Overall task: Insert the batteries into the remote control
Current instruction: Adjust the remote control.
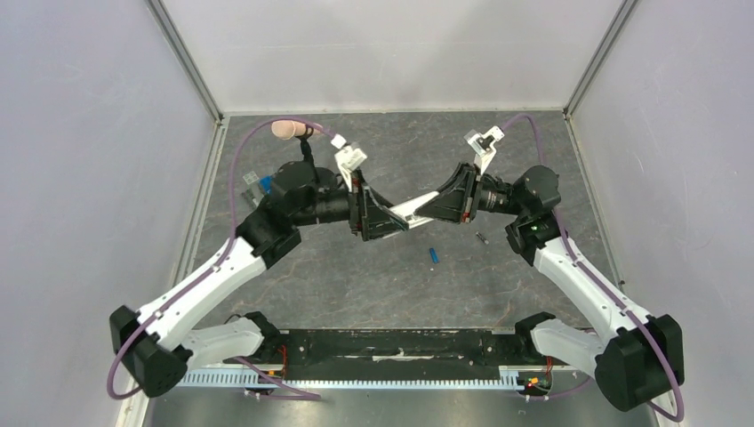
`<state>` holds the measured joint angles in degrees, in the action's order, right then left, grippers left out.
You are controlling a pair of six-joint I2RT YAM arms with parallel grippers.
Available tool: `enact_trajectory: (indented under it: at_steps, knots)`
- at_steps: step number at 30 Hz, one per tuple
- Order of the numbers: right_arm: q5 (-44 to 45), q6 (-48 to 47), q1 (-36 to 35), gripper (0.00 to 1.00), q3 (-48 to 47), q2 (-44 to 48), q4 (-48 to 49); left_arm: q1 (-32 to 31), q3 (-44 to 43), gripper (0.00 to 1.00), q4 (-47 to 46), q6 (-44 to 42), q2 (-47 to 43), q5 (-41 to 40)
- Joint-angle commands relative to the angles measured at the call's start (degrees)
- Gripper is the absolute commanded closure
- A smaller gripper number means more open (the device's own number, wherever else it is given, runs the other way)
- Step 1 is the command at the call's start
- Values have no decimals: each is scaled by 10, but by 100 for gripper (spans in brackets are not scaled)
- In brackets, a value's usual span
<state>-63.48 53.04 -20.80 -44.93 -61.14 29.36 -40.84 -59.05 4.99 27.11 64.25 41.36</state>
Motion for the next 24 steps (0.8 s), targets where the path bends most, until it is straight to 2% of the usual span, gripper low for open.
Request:
enact_trajectory:
  at_steps: [1, 5, 8, 13, 20, 24]
  knots:
    - [101, 184, -1, 96, 24, -12, 189, 5, 53, 23, -147, 67, -80, -164]
    - [145, 293, -1, 96, 49, -26, 305, 5, 116, 23, -249, 139, -108, -235]
    - [177, 320, -1, 94, 58, -30, 324, 5, 139, 25, -296, 189, -105, -258]
    - [175, 328, -3, 92, 52, -43, 334, 5, 160, 26, -381, 242, -79, -271]
    - [165, 327, -4, 90, 51, -53, 327, 6, 133, 37, -364, 240, -57, -258]
    - [163, 315, -4, 86, 49, -53, 300, 6, 132, 43, -362, 248, -51, -255]
